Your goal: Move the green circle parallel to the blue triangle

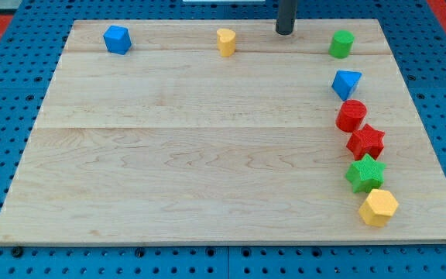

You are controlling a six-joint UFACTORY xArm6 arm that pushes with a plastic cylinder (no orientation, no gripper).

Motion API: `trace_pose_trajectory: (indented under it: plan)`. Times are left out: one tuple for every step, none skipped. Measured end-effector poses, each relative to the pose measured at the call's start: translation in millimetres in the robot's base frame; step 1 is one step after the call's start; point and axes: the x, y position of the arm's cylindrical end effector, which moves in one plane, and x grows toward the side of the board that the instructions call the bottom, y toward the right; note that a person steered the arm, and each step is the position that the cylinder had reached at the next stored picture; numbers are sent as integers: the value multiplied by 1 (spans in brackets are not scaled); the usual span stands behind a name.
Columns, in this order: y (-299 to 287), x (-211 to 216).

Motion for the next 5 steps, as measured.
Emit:
trace_pose_trajectory:
  plan:
    - [0,0]
    - [23,-5]
    - [53,0]
    - [123,-3]
    - [121,25]
